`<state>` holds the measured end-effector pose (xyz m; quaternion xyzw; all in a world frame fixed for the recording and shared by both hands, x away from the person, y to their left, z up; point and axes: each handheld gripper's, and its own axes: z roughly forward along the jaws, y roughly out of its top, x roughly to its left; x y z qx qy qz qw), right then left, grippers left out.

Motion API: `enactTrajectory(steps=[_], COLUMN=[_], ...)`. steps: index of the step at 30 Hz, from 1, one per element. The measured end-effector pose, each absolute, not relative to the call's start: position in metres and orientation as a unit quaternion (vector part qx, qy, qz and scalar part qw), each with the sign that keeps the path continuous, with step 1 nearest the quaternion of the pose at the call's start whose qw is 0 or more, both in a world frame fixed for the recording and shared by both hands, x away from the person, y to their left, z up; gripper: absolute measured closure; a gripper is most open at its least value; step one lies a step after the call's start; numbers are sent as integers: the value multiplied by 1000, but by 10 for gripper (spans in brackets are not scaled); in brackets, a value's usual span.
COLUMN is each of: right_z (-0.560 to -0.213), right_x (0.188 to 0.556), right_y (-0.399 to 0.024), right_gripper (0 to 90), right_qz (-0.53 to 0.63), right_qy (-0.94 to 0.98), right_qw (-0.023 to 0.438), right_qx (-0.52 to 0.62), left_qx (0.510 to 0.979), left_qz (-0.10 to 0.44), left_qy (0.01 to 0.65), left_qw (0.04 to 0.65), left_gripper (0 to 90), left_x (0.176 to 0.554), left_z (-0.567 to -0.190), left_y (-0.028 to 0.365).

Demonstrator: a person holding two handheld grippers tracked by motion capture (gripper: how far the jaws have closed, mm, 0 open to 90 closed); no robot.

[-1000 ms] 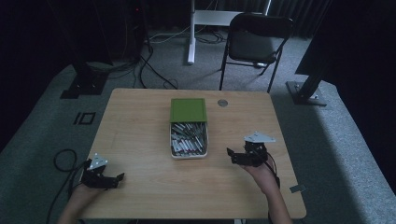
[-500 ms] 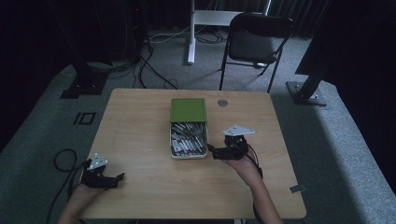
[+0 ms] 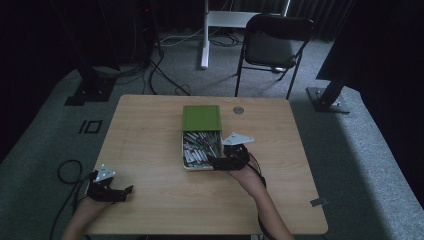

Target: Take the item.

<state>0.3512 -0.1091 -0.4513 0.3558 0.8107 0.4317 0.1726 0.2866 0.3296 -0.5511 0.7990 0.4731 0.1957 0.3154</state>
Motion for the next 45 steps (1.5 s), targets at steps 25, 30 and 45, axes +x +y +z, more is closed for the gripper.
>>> enactTrajectory(steps=[25,30,45], right_z=[-479,-487,-496], right_x=[354,353,352], right_y=[-81,-75,-65], right_gripper=[702,737,872], right_qz=[396,381,342], right_qy=[825,823,811], right_qw=[185,203,262], right_qx=[360,369,396], left_qx=[799,798,799], left_qz=[196,196,196], left_qy=[473,474,474], left_qw=[315,316,315], left_gripper=[14,14,14], left_x=[287,287,287], left_z=[-551,-551,-551], left_y=[330,330,330])
